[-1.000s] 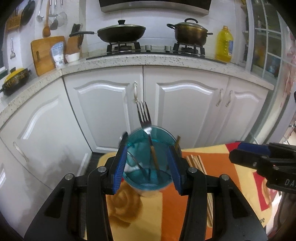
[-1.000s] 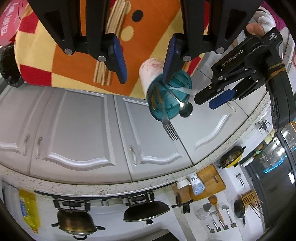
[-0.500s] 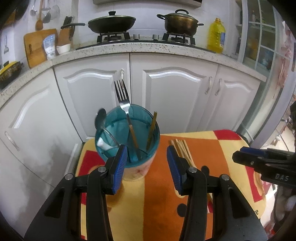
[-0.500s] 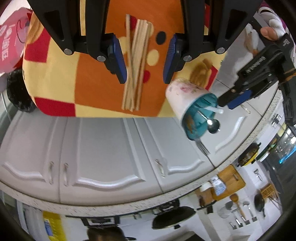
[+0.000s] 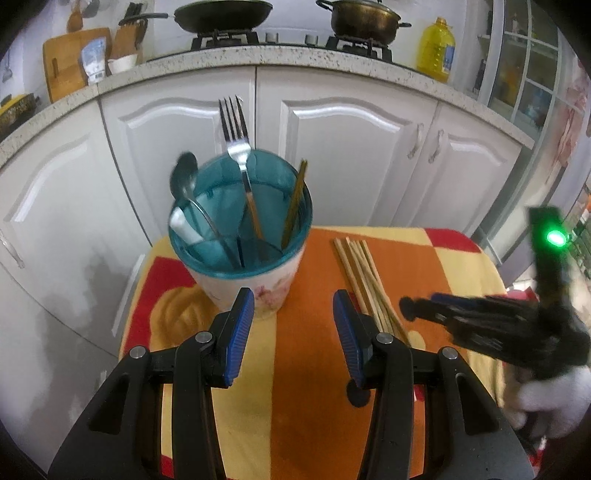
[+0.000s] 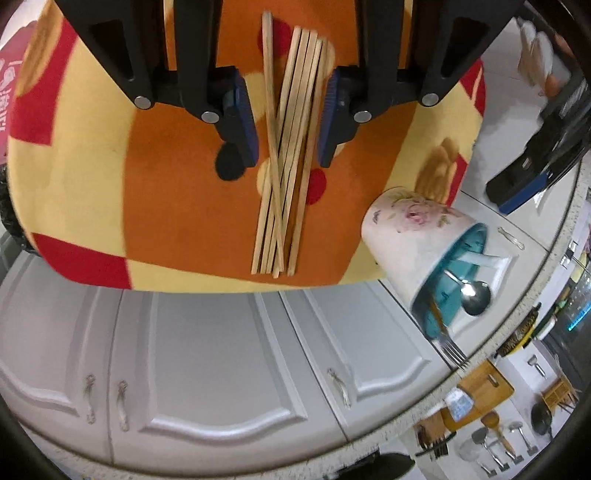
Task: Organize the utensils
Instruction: 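Grasp a wooden chopstick with the right tool while the left tool grasps another chopstick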
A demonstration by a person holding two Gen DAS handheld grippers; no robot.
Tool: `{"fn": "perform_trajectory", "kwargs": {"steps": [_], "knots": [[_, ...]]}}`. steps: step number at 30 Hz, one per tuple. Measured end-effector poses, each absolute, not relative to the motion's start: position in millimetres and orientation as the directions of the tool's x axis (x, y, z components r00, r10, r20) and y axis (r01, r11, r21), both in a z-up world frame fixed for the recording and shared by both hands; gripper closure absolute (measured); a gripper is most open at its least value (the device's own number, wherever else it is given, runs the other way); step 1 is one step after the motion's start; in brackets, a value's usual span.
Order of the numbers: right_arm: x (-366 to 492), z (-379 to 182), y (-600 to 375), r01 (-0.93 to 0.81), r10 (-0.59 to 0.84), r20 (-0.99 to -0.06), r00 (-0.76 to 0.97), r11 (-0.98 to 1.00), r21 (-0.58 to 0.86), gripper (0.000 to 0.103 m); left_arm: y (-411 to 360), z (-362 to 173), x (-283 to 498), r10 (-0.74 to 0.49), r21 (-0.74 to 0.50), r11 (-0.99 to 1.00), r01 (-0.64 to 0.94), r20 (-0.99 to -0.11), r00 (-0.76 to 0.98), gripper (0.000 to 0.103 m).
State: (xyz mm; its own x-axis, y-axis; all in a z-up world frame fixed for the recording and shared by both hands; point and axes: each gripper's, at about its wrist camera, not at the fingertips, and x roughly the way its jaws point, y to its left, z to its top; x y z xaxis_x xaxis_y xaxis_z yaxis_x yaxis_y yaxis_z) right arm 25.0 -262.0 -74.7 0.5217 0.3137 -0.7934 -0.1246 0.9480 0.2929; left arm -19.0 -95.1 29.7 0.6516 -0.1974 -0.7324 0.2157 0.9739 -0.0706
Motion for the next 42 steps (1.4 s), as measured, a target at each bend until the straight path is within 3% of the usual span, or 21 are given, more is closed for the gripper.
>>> {"fn": "perform_trajectory", "kwargs": {"steps": [3, 5, 8, 14, 21, 24, 30, 35, 37, 42], "knots": [[42.3, -93.8, -256.0, -0.120, 0.295, -0.823, 0.485, 0.955, 0.272, 0.078, -101.2, 21.7, -20.7, -0.202, -0.062, 0.970, 0.234, -0.745, 0.636, 0.059], [48.9, -106.6, -256.7, -0.108, 0.284, -0.839, 0.463, 0.958, 0.265, 0.089, -104.3, 16.6, -20.6, -0.209, -0.066, 0.968, 0.244, -0.753, 0.624, 0.059], [48.1, -113.3, -266.3, -0.091, 0.321, -0.824, 0.468, 0.944, 0.316, 0.097, -111.0, 6.6, -17.7, -0.216, -0.071, 0.964, 0.255, -0.769, 0.602, 0.059], [34.1, -108.9, -299.4, -0.028, 0.354, -0.782, 0.512, 0.917, 0.397, 0.097, -134.8, -13.2, -7.3, -0.238, -0.090, 0.955, 0.281, -0.798, 0.554, 0.059], [26.0, -108.6, -322.1, 0.014, 0.320, -0.796, 0.513, 0.925, 0.381, 0.097, -166.8, -47.9, 20.8, -0.267, -0.141, 0.948, 0.284, -0.839, 0.474, 0.060], [24.1, -111.6, -326.8, 0.016, 0.329, -0.797, 0.507, 0.921, 0.390, 0.097, -169.5, -60.7, 32.7, -0.279, -0.179, 0.951, 0.254, -0.850, 0.446, 0.068], [21.9, -115.3, -326.8, 0.014, 0.341, -0.795, 0.502, 0.916, 0.402, 0.097, -174.9, -73.9, 45.5, -0.301, -0.218, 0.946, 0.239, -0.865, 0.402, 0.070], [18.8, -116.1, -325.2, 0.015, 0.343, -0.790, 0.509, 0.913, 0.407, 0.097, -179.0, -80.0, 46.6, -0.288, -0.204, 0.948, 0.243, -0.875, 0.390, 0.087], [17.3, -116.3, -327.0, 0.022, 0.346, -0.785, 0.514, 0.909, 0.416, 0.097, -176.2, -82.1, 48.8, -0.337, -0.265, 0.936, 0.233, -0.867, 0.367, 0.096], [5.4, -111.7, -327.4, 0.017, 0.357, -0.778, 0.517, 0.904, 0.426, 0.097, -162.6, -77.8, 35.9, -0.322, -0.247, 0.939, 0.238, -0.874, 0.363, 0.098]]}}
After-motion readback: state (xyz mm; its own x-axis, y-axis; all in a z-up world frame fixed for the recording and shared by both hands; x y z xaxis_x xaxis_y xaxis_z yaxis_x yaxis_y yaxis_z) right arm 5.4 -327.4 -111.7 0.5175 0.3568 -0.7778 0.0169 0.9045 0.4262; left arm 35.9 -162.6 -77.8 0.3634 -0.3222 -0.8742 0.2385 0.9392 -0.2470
